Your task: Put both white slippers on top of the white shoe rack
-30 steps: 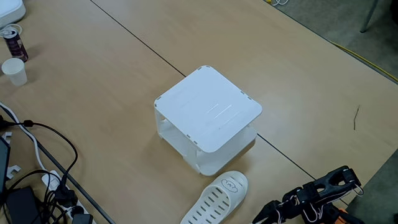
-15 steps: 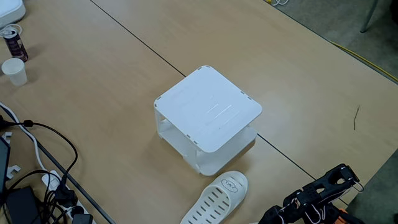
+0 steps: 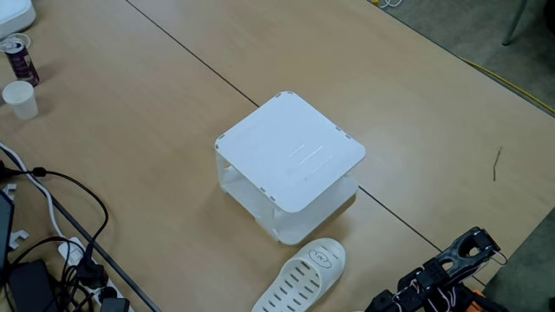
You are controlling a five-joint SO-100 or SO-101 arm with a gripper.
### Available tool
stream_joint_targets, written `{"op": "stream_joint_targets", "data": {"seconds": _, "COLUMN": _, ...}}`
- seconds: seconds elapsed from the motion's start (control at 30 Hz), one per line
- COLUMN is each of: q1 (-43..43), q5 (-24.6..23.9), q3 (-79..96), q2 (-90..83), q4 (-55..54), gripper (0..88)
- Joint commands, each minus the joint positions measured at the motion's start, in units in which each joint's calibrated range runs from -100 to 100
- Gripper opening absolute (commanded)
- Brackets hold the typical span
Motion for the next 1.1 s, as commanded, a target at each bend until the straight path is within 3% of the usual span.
{"op": "stream_joint_targets", "data": {"seconds": 0.0, "q1": 1.24, "q5": 0.42, "q3": 0.26, "q2": 1.39, "q4": -5.55, "gripper": 21.2}}
{"op": "stream_joint_targets", "data": {"seconds": 0.33, "q1": 1.4, "q5": 0.42, "q3": -0.37, "q2": 17.38, "q4": -26.86, "gripper": 21.2}}
{"op": "stream_joint_targets", "data": {"seconds": 1.07, "q1": 0.74, "q5": 0.42, "q3": -23.46, "q2": 48.93, "q4": -37.04, "gripper": 21.5}}
